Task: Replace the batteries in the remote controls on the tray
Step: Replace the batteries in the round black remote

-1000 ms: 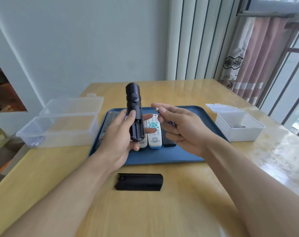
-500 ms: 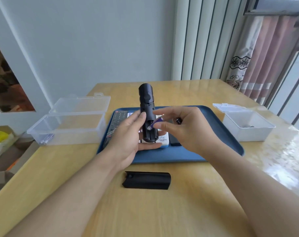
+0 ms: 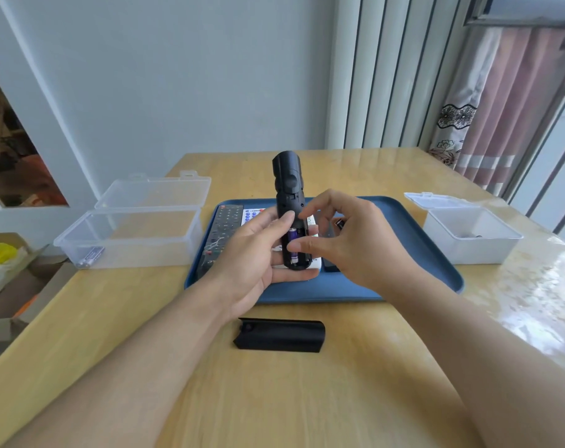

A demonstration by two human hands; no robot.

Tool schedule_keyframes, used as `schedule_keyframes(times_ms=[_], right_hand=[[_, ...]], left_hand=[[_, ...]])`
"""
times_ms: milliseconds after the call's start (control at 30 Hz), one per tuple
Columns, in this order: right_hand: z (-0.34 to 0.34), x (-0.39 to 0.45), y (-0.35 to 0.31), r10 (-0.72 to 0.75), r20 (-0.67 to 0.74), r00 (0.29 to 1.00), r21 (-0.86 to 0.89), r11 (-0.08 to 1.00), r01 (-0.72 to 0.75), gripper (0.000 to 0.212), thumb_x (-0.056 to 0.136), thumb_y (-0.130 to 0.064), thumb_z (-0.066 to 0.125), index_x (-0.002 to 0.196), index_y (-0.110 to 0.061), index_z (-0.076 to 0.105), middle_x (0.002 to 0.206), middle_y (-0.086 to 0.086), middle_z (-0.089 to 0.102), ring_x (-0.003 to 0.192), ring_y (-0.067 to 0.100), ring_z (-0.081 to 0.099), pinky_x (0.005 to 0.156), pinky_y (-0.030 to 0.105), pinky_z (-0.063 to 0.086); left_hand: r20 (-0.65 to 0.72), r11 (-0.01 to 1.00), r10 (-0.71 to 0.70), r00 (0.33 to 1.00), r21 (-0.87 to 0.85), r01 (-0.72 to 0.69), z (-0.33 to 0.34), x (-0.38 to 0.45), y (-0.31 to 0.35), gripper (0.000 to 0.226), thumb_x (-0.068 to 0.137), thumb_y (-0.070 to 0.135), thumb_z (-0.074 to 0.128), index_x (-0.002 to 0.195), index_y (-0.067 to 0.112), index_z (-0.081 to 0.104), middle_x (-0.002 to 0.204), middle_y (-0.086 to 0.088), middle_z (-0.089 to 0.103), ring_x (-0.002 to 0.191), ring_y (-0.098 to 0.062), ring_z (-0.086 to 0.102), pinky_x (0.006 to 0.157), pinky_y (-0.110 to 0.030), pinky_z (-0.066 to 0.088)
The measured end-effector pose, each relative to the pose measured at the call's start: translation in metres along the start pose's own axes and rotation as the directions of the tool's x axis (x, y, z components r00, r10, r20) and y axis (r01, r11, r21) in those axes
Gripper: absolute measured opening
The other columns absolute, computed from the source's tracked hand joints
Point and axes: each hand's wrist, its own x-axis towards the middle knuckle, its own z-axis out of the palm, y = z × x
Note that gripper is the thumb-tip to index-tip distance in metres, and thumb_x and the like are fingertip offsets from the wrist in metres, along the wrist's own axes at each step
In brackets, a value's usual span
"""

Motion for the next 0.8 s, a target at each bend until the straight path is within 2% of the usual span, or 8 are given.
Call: schedule_keyframes(times_ms=[100,233,367,433,533,633,700,800], right_hand=[[-0.003,0.001,0.001,0.009,0.009,1.0,-0.027,1.0,-0.009,0.045,0.065,-0.039,0.092,0.096,-0.03,0.061,0.064,0.0,0.05,0.054,0.004,0.047,0.053,0.015,0.037],[-0.004,0.003,0.002,0.143,0.052,0.988,0.072,0.987,-0.147,0.044,0.07,-0.041,0.089,0.101,-0.028,0.061,0.064,-0.009,0.052,0.052,0.001,0.043,0.05,0.012,0.035],[-0.013,0.007,0.0,0.306,0.085,0.948,0.271,0.909,-0.317,0.01,0.094,-0.025,0.068,0.103,-0.025,0.064,0.074,-0.004,0.061,0.058,0.01,0.042,0.057,0.023,0.034],[-0.015,0.009,-0.003,0.39,0.123,0.913,0.369,0.836,-0.407,0.015,0.095,-0.009,0.054,0.1,-0.019,0.065,0.074,-0.001,0.068,0.059,0.014,0.038,0.057,0.026,0.032],[-0.016,0.008,-0.005,0.428,0.241,0.871,0.432,0.757,-0.491,0.025,0.093,0.0,0.042,0.103,-0.009,0.063,0.078,0.01,0.071,0.061,0.017,0.036,0.054,0.026,0.028],[-0.017,0.005,-0.002,0.369,0.308,0.877,0.387,0.794,-0.47,0.03,0.097,0.005,0.043,0.115,-0.009,0.062,0.086,0.007,0.075,0.07,0.017,0.039,0.059,0.024,0.034],[-0.016,0.005,0.002,0.319,0.279,0.906,0.33,0.854,-0.402,0.019,0.102,-0.007,0.051,0.118,-0.014,0.058,0.097,0.004,0.078,0.074,0.017,0.045,0.068,0.029,0.04],[-0.015,0.005,0.003,0.276,0.197,0.941,0.281,0.903,-0.324,0.015,0.099,-0.022,0.062,0.106,-0.017,0.051,0.1,0.005,0.078,0.073,0.016,0.052,0.07,0.034,0.041]], left_hand=[[-0.008,1.0,-0.005,1.0,-0.001,0.005,0.001,0.0,0.0,0.027,0.104,0.017,0.054,0.129,0.016,0.064,0.12,-0.014,0.073,0.09,-0.032,0.07,0.086,-0.059,0.059],[-0.041,0.998,0.002,0.999,-0.057,-0.005,-0.001,0.001,0.001,0.027,0.104,0.013,0.053,0.13,0.01,0.06,0.12,-0.017,0.073,0.093,-0.034,0.072,0.081,-0.055,0.061],[-0.103,0.992,0.037,0.994,-0.114,-0.048,-0.004,0.002,0.003,0.026,0.105,0.007,0.049,0.13,0.007,0.055,0.117,-0.015,0.074,0.103,-0.039,0.073,0.075,-0.048,0.064],[-0.14,0.991,0.07,0.988,-0.101,-0.084,-0.005,0.002,0.004,0.023,0.105,0.003,0.047,0.127,0.007,0.054,0.121,-0.016,0.072,0.105,-0.038,0.073,0.074,-0.046,0.064],[-0.174,0.99,0.101,0.979,-0.083,-0.117,-0.005,0.002,0.004,0.02,0.106,0.003,0.045,0.122,0.009,0.054,0.122,-0.015,0.072,0.103,-0.034,0.074,0.073,-0.043,0.064],[-0.192,0.992,0.126,0.973,-0.008,-0.129,-0.006,0.002,0.005,0.024,0.107,0.005,0.043,0.128,0.01,0.053,0.12,-0.007,0.074,0.102,-0.028,0.075,0.075,-0.043,0.064],[-0.204,0.989,0.148,0.968,0.035,-0.144,-0.007,0.003,0.004,0.026,0.108,0.005,0.042,0.132,0.01,0.051,0.119,-0.003,0.075,0.103,-0.027,0.075,0.084,-0.045,0.062],[-0.22,0.985,0.174,0.96,0.04,-0.169,-0.006,0.004,0.004,0.029,0.108,0.004,0.04,0.135,0.009,0.049,0.12,-0.005,0.074,0.105,-0.028,0.074,0.093,-0.043,0.058]])
